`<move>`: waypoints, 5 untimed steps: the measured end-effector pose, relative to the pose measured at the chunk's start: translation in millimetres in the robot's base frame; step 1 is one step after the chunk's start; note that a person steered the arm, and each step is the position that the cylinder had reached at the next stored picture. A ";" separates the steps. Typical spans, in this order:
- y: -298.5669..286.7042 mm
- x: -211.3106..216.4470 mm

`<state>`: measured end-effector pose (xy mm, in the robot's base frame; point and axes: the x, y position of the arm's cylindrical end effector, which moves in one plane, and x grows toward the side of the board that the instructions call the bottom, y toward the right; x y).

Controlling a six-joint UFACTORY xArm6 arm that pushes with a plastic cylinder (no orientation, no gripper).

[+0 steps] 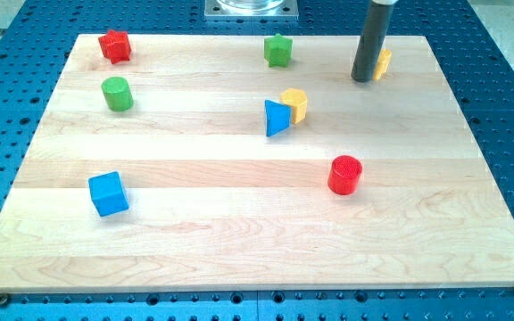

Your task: Place the heart parallel to the green star

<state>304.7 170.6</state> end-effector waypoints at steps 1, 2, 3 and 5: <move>24.2 37.3; 42.9 -6.9; 16.6 -38.5; 14.0 -39.1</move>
